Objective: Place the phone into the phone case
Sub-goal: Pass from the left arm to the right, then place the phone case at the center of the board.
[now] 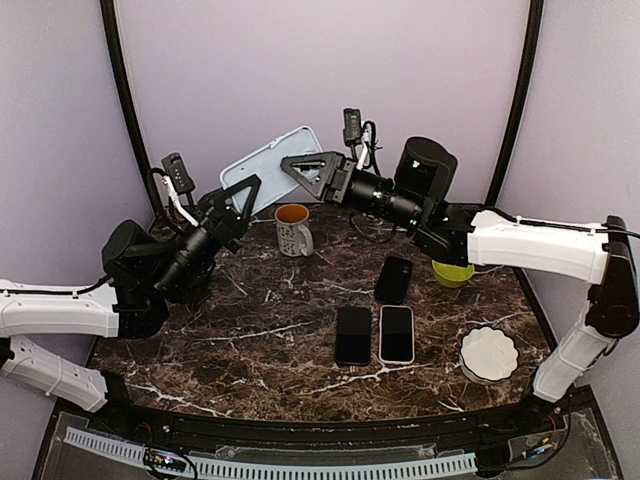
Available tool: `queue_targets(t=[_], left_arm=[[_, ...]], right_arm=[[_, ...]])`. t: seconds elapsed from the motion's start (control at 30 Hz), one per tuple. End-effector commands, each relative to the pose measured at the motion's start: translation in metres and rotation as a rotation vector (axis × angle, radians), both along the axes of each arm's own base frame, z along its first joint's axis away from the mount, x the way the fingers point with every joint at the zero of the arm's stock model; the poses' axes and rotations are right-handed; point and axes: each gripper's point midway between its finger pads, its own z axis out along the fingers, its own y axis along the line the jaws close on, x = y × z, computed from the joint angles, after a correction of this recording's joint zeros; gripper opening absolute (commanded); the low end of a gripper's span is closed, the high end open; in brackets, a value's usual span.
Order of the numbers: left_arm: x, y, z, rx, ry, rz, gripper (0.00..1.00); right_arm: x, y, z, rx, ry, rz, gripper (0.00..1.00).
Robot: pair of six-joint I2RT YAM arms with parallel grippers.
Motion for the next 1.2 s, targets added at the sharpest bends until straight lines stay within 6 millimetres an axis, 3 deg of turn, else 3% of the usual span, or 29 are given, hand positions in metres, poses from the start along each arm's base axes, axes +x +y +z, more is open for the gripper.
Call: queue_targets(t=[0.0, 0.07, 0.1, 0.13, 0.2, 0.23, 0.27, 0.3, 0.33, 0.37, 0.4, 0.43, 0.47, 0.5, 0.53, 0.57, 0.67, 0.77, 0.93, 1.17], left_arm=[[-0.011, 0.005, 0.017, -0.093, -0.019, -0.075, 0.00], [-0.010, 0.005, 0.014, -0.092, -0.006, -0.079, 0.00], [-0.009, 0.005, 0.012, -0.097, 0.007, -0.083, 0.00], [-0.007, 0.006, 0.009, -0.091, 0.018, -0.082, 0.00], [-0.003, 0.007, -0.001, -0.068, 0.054, -0.078, 0.22], [-0.002, 0.006, -0.008, -0.037, 0.080, -0.074, 0.53], [0.003, 0.007, -0.014, -0.011, 0.103, -0.053, 0.67], [0.009, 0.008, -0.029, 0.054, 0.158, -0.029, 0.87], [0.012, 0.015, -0.030, 0.077, 0.181, 0.008, 0.93], [0.021, 0.018, -0.056, 0.176, 0.258, 0.045, 0.97], [0.023, 0.029, -0.057, 0.200, 0.270, 0.093, 0.98], [0.028, 0.035, -0.081, 0.292, 0.331, 0.131, 0.99], [0.030, 0.046, -0.082, 0.317, 0.339, 0.179, 0.99], [0.033, 0.053, -0.103, 0.399, 0.397, 0.214, 0.99], [0.036, 0.061, -0.106, 0.429, 0.415, 0.250, 0.99], [0.038, 0.069, -0.122, 0.496, 0.463, 0.276, 0.99], [0.038, 0.082, -0.146, 0.614, 0.534, 0.320, 0.99], [0.039, 0.088, -0.160, 0.651, 0.582, 0.325, 0.99], [0.040, 0.090, -0.181, 0.690, 0.642, 0.315, 0.99], [0.042, 0.089, -0.198, 0.730, 0.672, 0.308, 0.99]], right_arm=[[-0.020, -0.003, 0.043, 0.124, -0.091, 0.068, 0.32], [-0.019, -0.007, 0.044, 0.131, -0.102, 0.047, 0.08], [-0.020, -0.010, 0.044, 0.135, -0.107, 0.039, 0.00], [-0.020, -0.012, 0.043, 0.129, -0.109, 0.031, 0.00], [-0.019, -0.015, 0.043, 0.103, -0.119, 0.021, 0.00], [-0.018, -0.018, 0.043, 0.079, -0.130, 0.012, 0.00], [-0.015, -0.021, 0.040, 0.033, -0.146, -0.008, 0.00], [-0.011, -0.024, 0.036, -0.019, -0.149, -0.025, 0.00], [-0.004, -0.028, 0.028, -0.102, -0.143, -0.044, 0.00], [0.002, -0.030, 0.014, -0.200, -0.130, -0.056, 0.00], [0.008, -0.034, 0.002, -0.285, -0.117, -0.066, 0.00], [0.015, -0.038, -0.019, -0.384, -0.077, -0.071, 0.00], [0.020, -0.043, -0.038, -0.461, -0.035, -0.075, 0.00], [0.025, -0.046, -0.059, -0.525, 0.013, -0.063, 0.00], [0.026, -0.048, -0.080, -0.577, 0.064, -0.038, 0.00], [0.027, -0.047, -0.101, -0.621, 0.114, -0.008, 0.00], [0.016, -0.035, -0.162, -0.723, 0.242, 0.133, 0.00], [0.003, -0.024, -0.209, -0.777, 0.336, 0.254, 0.00], [-0.002, -0.016, -0.263, -0.834, 0.414, 0.336, 0.00], [-0.013, -0.010, -0.318, -0.870, 0.515, 0.438, 0.00]])
